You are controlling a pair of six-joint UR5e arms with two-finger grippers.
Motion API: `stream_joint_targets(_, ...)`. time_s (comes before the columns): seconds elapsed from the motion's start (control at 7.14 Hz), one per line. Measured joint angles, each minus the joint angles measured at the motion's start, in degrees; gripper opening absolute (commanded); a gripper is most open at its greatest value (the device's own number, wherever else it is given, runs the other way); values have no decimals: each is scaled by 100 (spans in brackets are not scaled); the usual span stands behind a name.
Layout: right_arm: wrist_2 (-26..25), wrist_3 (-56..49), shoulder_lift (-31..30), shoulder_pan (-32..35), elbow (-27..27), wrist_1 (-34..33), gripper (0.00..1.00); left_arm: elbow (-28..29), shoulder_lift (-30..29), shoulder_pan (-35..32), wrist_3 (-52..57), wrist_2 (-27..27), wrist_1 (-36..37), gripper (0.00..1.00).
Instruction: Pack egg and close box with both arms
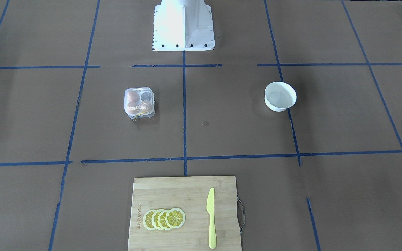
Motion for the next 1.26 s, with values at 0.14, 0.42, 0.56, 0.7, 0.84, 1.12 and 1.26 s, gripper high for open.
stream_joint_targets(0.14,-11,0,15,-1,-2,2,100,-3,-1,0,-5,-3,-1,100)
stream_joint_targets(0.42,-40,1,48,-1,-1,-13,100,-2,-1,0,-15,-6,-6,100)
stream_joint_targets(0.56,-69,4,67,-5,1,-28,100,1,-1,0,-15,-6,-4,100)
stream_joint_targets(0.7,-85,3,78,-7,6,-40,100,3,1,0,-14,-6,-3,100)
stream_joint_targets(0.84,-89,9,85,-12,8,-47,100,3,1,0,-16,-7,-2,100)
stream_joint_targets(1.12,-70,47,130,-17,7,-61,100,3,1,0,-18,-7,-2,100)
stream_joint_targets(1.26,-56,72,154,-19,6,-66,100,4,1,0,-18,-7,-2,100)
